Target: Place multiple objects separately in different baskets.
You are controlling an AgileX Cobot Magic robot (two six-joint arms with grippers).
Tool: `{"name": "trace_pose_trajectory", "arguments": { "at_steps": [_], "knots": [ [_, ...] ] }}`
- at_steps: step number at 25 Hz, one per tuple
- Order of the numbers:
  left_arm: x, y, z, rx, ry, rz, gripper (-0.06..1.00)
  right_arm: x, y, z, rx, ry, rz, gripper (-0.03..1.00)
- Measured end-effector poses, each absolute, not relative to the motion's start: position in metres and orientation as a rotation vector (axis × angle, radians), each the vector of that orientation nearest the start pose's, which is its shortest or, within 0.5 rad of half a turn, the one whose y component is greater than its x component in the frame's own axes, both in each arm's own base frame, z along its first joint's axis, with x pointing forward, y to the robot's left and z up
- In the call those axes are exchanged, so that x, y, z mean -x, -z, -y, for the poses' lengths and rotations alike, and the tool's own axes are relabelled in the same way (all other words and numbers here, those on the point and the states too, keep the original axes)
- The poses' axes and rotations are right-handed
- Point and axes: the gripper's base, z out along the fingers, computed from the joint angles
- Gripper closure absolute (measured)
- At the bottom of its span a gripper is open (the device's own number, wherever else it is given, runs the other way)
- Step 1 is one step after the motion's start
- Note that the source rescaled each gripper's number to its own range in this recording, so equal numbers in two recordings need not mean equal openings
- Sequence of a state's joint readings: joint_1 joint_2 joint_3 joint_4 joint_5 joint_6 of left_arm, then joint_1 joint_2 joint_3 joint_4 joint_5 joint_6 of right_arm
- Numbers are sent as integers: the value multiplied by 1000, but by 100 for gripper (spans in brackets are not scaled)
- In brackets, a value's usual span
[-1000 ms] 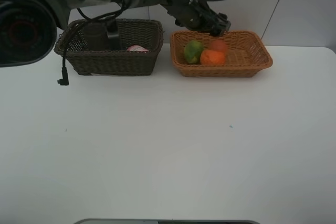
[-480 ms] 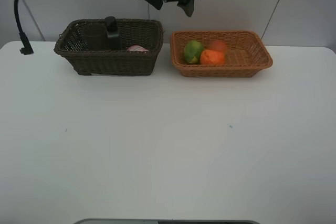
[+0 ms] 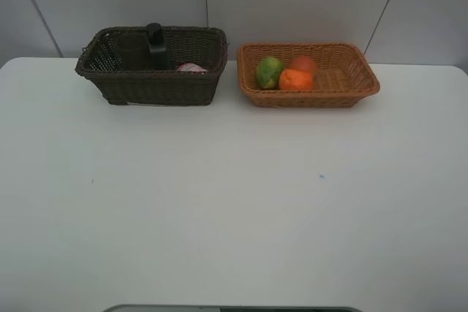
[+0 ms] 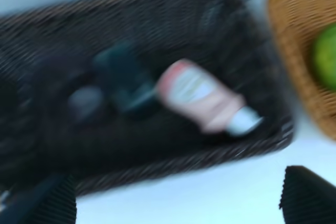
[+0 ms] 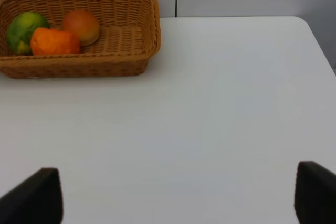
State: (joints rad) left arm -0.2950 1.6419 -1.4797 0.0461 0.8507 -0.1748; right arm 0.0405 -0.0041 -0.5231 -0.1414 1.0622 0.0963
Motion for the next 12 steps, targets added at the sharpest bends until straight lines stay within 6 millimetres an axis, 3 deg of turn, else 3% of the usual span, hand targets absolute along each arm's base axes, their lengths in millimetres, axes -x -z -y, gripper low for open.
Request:
{"name": "trace_pose_trajectory", "arguments": {
  "at_steps": [6, 9, 12],
  "knots": [
    [-266, -345, 18, 90, 52, -2458, -6, 8, -284, 12, -65, 81, -2010, 9],
    [-216, -349, -1, 176, 21, -2422, -6, 8, -284, 12, -65, 81, -2010, 9],
    [-169, -353, -5, 196, 14, -2375, -6, 8, -284, 12, -65, 81, -2010, 9]
  ]
}}
